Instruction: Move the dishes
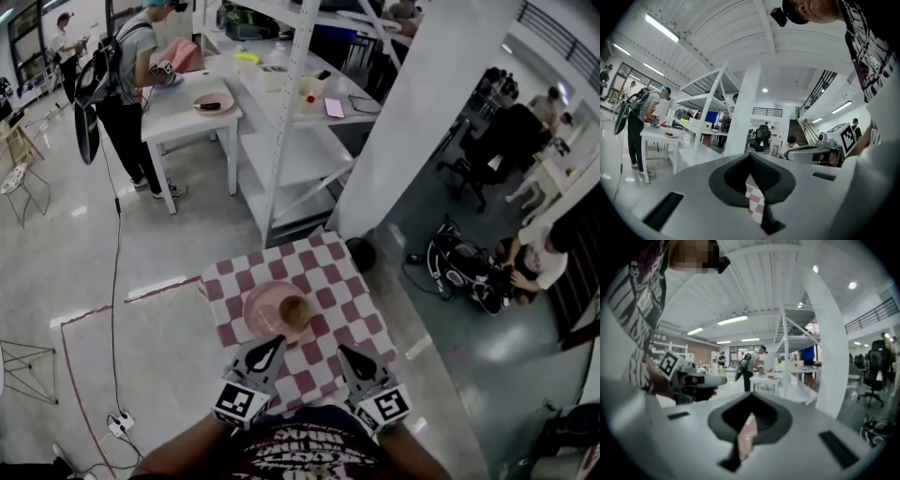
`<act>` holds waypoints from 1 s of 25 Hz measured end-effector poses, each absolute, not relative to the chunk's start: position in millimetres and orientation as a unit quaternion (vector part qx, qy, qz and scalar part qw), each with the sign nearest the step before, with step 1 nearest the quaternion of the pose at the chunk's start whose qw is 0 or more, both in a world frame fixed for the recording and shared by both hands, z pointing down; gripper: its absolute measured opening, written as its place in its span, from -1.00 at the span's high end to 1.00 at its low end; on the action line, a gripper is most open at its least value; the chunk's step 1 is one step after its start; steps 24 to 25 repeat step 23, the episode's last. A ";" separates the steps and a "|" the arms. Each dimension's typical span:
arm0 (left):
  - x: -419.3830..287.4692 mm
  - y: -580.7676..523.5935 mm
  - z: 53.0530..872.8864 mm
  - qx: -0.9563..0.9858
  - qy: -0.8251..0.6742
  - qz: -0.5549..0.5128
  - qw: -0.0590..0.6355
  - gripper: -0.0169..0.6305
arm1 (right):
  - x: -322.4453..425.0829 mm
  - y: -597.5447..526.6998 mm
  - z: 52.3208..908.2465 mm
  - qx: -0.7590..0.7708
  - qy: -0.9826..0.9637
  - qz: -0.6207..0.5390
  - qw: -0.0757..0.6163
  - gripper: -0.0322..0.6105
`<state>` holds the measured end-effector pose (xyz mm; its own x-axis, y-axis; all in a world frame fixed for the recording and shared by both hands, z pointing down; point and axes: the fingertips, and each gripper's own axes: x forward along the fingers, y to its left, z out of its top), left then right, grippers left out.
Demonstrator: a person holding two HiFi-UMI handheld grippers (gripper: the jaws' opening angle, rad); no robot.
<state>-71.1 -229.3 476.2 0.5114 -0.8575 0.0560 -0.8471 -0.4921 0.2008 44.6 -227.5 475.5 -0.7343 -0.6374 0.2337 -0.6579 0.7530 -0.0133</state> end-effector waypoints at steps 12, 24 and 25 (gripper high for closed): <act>-55.2 -203.8 475.4 0.858 -0.508 0.000 0.080 0.86 | 62.9 -190.5 468.1 0.353 -0.930 0.048 0.088 0.79; -33.2 -133.5 454.9 0.826 -0.556 0.003 0.090 0.86 | 92.3 -134.1 452.5 0.322 -0.943 0.013 0.078 0.79; -33.2 -133.5 454.9 0.826 -0.556 0.003 0.090 0.86 | 92.3 -134.1 452.5 0.322 -0.943 0.013 0.078 0.79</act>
